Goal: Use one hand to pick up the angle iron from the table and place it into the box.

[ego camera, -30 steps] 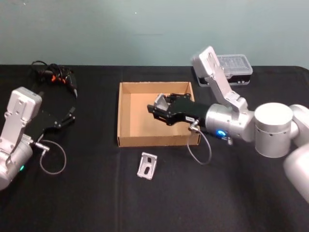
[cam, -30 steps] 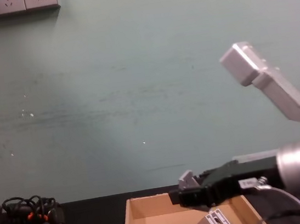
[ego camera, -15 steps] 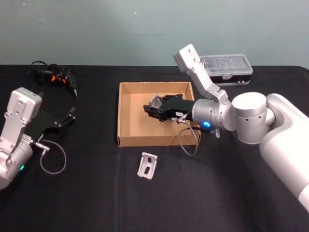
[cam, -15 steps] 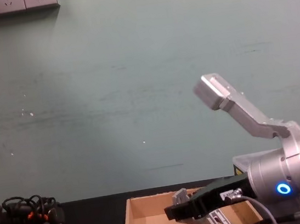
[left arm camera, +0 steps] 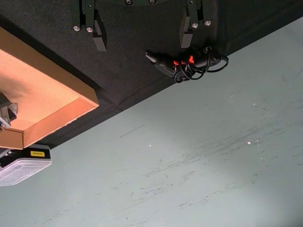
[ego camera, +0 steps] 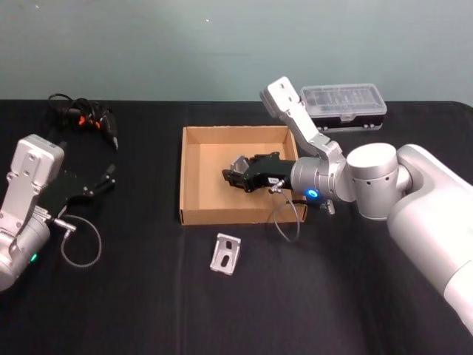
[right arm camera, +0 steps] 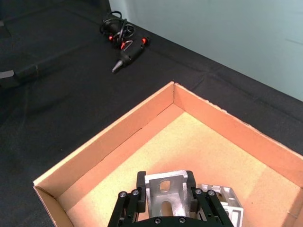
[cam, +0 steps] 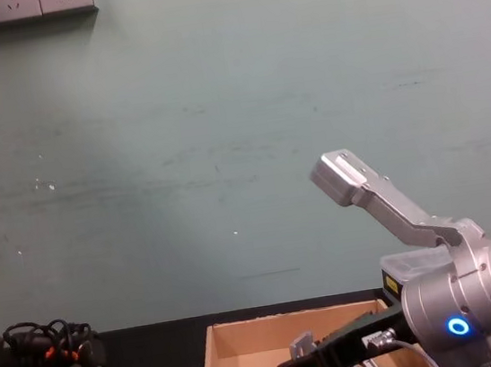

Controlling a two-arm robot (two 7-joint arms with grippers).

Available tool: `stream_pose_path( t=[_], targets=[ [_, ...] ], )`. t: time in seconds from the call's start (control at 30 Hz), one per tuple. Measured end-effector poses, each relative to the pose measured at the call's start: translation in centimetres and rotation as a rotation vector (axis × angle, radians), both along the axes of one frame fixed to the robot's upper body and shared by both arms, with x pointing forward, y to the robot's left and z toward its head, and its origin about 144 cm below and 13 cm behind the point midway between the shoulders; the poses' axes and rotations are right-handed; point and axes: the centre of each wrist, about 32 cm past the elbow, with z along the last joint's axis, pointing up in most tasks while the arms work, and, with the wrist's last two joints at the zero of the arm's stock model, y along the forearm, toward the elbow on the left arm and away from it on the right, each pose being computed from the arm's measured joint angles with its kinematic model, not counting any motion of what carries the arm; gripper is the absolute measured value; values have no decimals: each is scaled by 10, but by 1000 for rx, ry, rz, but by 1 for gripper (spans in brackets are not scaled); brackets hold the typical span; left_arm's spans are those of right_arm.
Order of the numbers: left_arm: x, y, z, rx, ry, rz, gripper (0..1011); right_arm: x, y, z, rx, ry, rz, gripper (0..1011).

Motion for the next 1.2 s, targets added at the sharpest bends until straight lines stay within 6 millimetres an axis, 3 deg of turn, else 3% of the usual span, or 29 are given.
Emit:
stream_pose_path(
  t=[0.47, 1.0, 1.1, 1.2],
  targets=[
    [0, 0, 0, 0, 0, 0, 1011, 1, -1, -3, 6, 10, 9, 476],
    [0, 0, 0, 0, 0, 0, 1011, 0, -1, -2, 6, 8, 9, 935],
    [0, 0, 0, 0, 0, 0, 1011, 0, -1, -2, 5, 8, 9, 1002],
    [0, 0, 0, 0, 0, 0, 1011, 0, -1, -2, 5, 9, 8, 1002]
  ],
)
